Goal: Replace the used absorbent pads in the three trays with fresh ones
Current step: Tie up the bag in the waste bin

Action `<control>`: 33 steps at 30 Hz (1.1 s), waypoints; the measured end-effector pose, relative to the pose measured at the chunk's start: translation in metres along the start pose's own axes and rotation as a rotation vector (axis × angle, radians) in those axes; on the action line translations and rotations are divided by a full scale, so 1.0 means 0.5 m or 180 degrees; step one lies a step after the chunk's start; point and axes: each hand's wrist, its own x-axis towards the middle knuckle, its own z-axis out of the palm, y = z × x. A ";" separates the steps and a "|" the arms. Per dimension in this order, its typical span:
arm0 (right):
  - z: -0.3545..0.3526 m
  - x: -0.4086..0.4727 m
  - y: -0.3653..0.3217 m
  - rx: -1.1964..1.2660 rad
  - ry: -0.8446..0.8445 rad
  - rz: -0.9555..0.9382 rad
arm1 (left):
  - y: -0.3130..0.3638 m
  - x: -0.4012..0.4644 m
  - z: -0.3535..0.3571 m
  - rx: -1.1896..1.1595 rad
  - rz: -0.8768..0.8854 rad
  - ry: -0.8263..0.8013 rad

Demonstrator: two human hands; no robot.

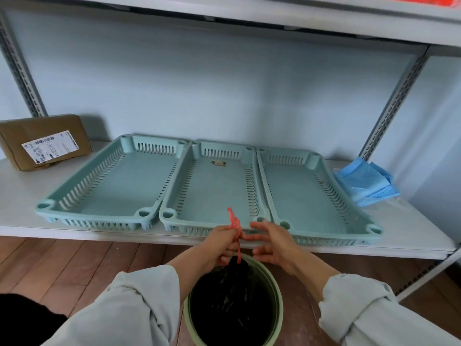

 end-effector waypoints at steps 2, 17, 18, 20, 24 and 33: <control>0.000 -0.006 0.019 -0.0178 -0.0421 0.0076 | 0.006 0.000 0.000 -0.0161 -0.0018 -0.0026; 0.040 -0.019 0.095 -0.2298 -0.1189 -0.0230 | 0.011 0.016 0.022 -0.2191 -0.0818 0.0620; 0.047 -0.018 0.097 -0.2397 -0.1012 -0.0335 | 0.016 0.011 0.032 -0.2161 -0.0781 0.0520; 0.054 -0.017 0.094 -0.2280 -0.0596 -0.0471 | 0.017 0.019 0.041 -0.1541 -0.0591 0.0522; 0.043 -0.022 0.079 -0.1576 -0.0813 -0.0116 | 0.015 0.026 0.017 0.0424 -0.0073 0.0591; 0.012 -0.014 0.065 -0.0696 -0.0791 0.0345 | -0.007 -0.014 -0.024 0.2028 0.0368 -0.0229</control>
